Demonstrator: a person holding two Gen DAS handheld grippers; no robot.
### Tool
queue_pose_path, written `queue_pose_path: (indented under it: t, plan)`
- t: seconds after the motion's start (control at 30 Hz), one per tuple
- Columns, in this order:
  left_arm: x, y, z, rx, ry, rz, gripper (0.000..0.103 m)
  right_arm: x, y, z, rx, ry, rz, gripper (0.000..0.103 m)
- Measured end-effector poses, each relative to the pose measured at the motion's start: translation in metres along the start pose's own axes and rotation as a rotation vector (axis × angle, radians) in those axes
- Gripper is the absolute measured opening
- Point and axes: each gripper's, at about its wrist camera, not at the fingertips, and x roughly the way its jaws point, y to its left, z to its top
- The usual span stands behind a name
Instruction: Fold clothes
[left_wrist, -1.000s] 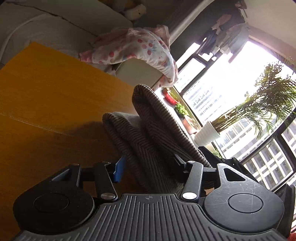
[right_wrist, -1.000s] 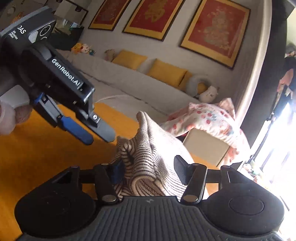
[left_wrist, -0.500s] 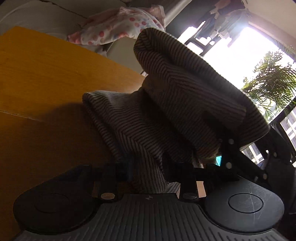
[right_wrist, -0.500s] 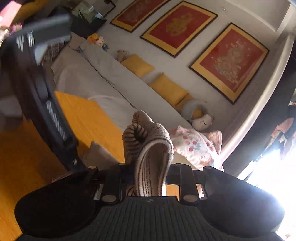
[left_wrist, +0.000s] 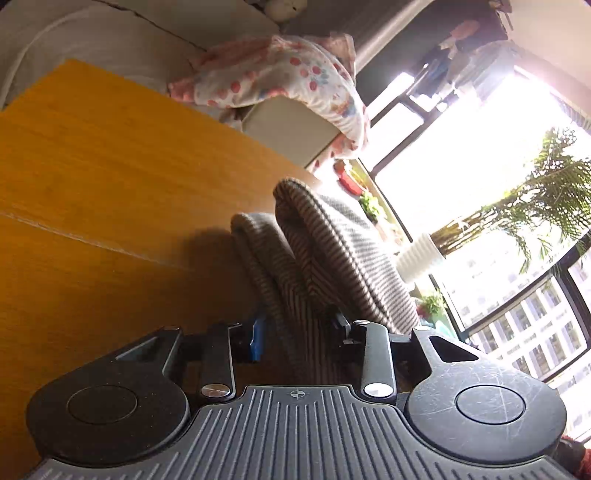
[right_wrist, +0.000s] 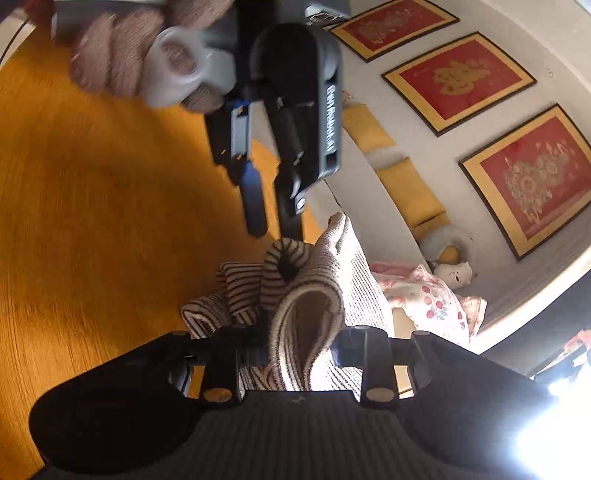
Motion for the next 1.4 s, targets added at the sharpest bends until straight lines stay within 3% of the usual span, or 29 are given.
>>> queue_pose_path:
  t: [0.03,0.1,0.2,0.23,0.3,0.37,0.4,0.43,0.47,0.53,0.57,0.6,0.7,0.73,0.83,1.07,1.13,1.27,1.3,1.4]
  plan:
    - [-0.010,-0.001,0.006,0.001,-0.032,-0.010,0.048,0.000,0.002,0.002,-0.011,-0.002,0.005,0.029]
    - [-0.027,-0.010,0.020,0.022,-0.088,-0.042,0.051,-0.001,0.004,0.006,-0.026,-0.003,0.019,0.030]
    - [-0.032,-0.031,0.034,0.080,-0.126,-0.119,0.062,-0.002,0.007,0.010,-0.042,0.000,0.026,0.033]
    - [-0.028,-0.040,0.036,0.092,-0.121,-0.147,0.064,-0.003,0.007,0.010,-0.038,0.001,0.025,0.034]
    - [-0.007,-0.051,0.037,0.122,-0.089,-0.129,0.064,-0.006,0.005,0.011,-0.015,0.004,0.029,0.037]
    - [0.004,-0.052,0.035,0.122,-0.071,-0.111,0.061,-0.017,-0.005,0.010,0.064,-0.004,0.080,0.044]
    - [0.003,-0.046,0.033,0.108,-0.069,-0.102,0.060,-0.024,-0.013,0.010,0.123,-0.015,0.126,0.056]
    - [0.003,-0.041,0.031,0.094,-0.067,-0.093,0.060,-0.031,-0.022,0.008,0.196,-0.028,0.171,0.061]
    - [0.003,-0.036,0.028,0.079,-0.065,-0.084,0.061,-0.038,-0.030,0.006,0.270,-0.041,0.207,0.062]
    - [0.003,-0.026,0.023,0.051,-0.061,-0.066,0.063,-0.046,-0.044,0.001,0.399,-0.054,0.242,0.052]
    - [0.001,-0.024,0.020,0.048,-0.057,-0.069,0.063,-0.047,-0.050,-0.001,0.457,-0.054,0.250,0.034]
    - [-0.001,-0.021,0.017,0.045,-0.052,-0.071,0.063,-0.048,-0.059,-0.004,0.534,-0.055,0.258,0.026]
    - [-0.008,-0.012,0.008,0.035,-0.038,-0.078,0.056,-0.040,-0.083,-0.012,0.705,-0.069,0.294,0.011]
    - [-0.010,-0.010,0.005,0.032,-0.033,-0.081,0.045,-0.035,-0.090,-0.014,0.739,-0.075,0.309,0.010]
    - [0.003,-0.013,-0.005,0.044,0.023,-0.116,0.032,-0.021,-0.110,-0.019,0.841,-0.093,0.354,0.009]
    - [0.020,-0.021,-0.023,0.105,0.066,-0.117,0.035,0.022,-0.154,-0.028,1.053,-0.113,0.464,0.009]
    - [0.016,-0.018,-0.025,0.111,0.089,-0.111,0.039,0.034,-0.146,-0.028,1.043,-0.079,0.507,0.009]
    - [-0.004,-0.008,-0.029,0.141,0.107,-0.067,0.041,0.026,-0.126,-0.021,0.978,-0.075,0.511,0.010]
    - [-0.011,-0.007,-0.025,0.143,0.086,-0.044,0.046,0.023,-0.119,-0.018,0.933,-0.070,0.502,0.010]
    - [-0.033,-0.008,-0.006,0.132,-0.012,-0.021,0.047,0.012,-0.092,-0.006,0.770,-0.043,0.463,0.010]
